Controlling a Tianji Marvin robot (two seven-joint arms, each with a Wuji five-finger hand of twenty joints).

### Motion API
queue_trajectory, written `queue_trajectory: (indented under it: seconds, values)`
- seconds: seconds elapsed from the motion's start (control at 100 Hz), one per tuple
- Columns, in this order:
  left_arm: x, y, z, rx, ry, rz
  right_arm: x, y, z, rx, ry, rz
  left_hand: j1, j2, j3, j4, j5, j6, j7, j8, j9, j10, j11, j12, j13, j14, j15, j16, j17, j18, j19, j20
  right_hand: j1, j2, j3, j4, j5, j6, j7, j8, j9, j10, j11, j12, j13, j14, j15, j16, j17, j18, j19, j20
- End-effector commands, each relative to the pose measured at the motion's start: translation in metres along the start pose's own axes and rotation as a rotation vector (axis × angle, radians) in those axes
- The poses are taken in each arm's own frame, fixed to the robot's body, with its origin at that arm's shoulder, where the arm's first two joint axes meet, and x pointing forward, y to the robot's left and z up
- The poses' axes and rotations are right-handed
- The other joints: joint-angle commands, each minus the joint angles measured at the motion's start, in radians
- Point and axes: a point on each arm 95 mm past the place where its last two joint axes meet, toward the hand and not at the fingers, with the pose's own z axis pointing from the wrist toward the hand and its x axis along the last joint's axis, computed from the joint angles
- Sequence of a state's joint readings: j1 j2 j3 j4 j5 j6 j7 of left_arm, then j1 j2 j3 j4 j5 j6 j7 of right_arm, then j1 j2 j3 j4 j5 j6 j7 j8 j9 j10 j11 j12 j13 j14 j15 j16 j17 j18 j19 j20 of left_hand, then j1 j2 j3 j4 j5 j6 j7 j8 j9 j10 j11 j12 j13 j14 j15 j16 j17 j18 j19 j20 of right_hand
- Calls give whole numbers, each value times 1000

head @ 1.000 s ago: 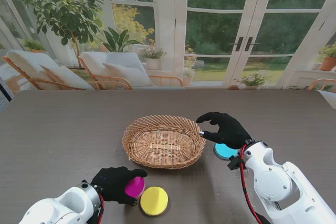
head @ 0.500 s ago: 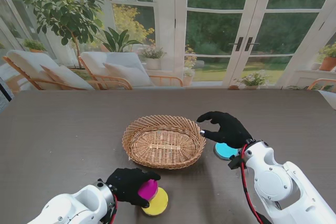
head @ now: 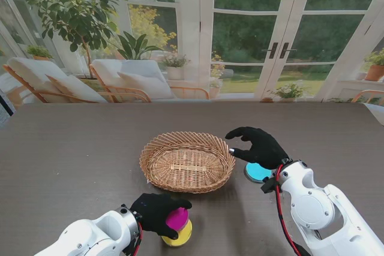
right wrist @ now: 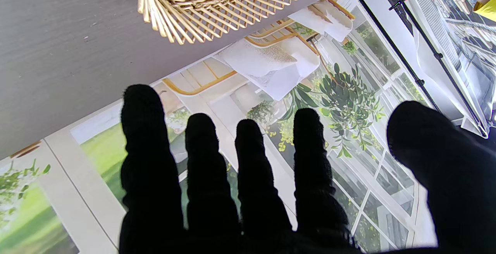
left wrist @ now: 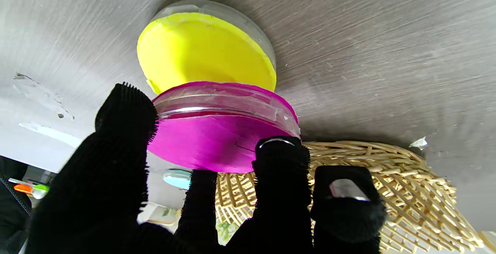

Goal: Stack culture dishes into a storage basket

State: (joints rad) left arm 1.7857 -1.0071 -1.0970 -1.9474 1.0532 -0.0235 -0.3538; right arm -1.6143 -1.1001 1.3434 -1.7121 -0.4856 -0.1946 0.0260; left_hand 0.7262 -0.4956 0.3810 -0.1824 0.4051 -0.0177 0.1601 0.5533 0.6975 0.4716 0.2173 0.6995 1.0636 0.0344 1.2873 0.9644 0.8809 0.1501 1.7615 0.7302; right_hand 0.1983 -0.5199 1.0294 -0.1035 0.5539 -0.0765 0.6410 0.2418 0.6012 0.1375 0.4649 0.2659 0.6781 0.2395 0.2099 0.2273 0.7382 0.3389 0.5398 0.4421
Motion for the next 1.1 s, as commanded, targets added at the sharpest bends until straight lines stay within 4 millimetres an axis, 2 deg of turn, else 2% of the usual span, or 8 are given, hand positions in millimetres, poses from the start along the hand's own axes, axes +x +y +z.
queue_trajectory:
  seconds: [0.0,0.59,0.75,1.09]
  values:
    - [1,5,2,-27,6,-7,2,-3,-1,11,5,5,178,131,144,148,82,13,110,33,87,-165,123,41,22,-1,12,-12,11,-1,132,-7,4,10,64,3,23,-17,-2,-9,11,19,-7,5,14,4,0,11,-404,13,-14,25]
    - [7,9,10,-67,20,9,2,-2,-1,9,6,5,161,147,119,146,93,26,92,16,56,-158,110,32,-4,-3,1,-11,-20,-9,112,-4,5,10,63,4,23,-16,-2,-9,10,20,-8,4,16,6,0,12,-404,14,-14,25]
    - [8,11,10,-68,19,17,2,-2,-1,8,5,5,151,156,89,149,104,24,70,-4,31,-148,91,14,-24,2,-11,-10,-39,-17,101,4,5,10,63,4,23,-15,-2,-9,11,20,-7,4,15,4,0,11,-405,14,-14,25]
    - [9,10,8,-78,27,31,2,-1,-1,8,5,6,126,155,50,150,81,27,25,-41,-50,-141,50,-15,-85,-7,-26,-4,-89,-42,81,15,5,11,63,4,24,-13,-2,-9,12,20,-7,4,16,3,0,12,-405,14,-14,25]
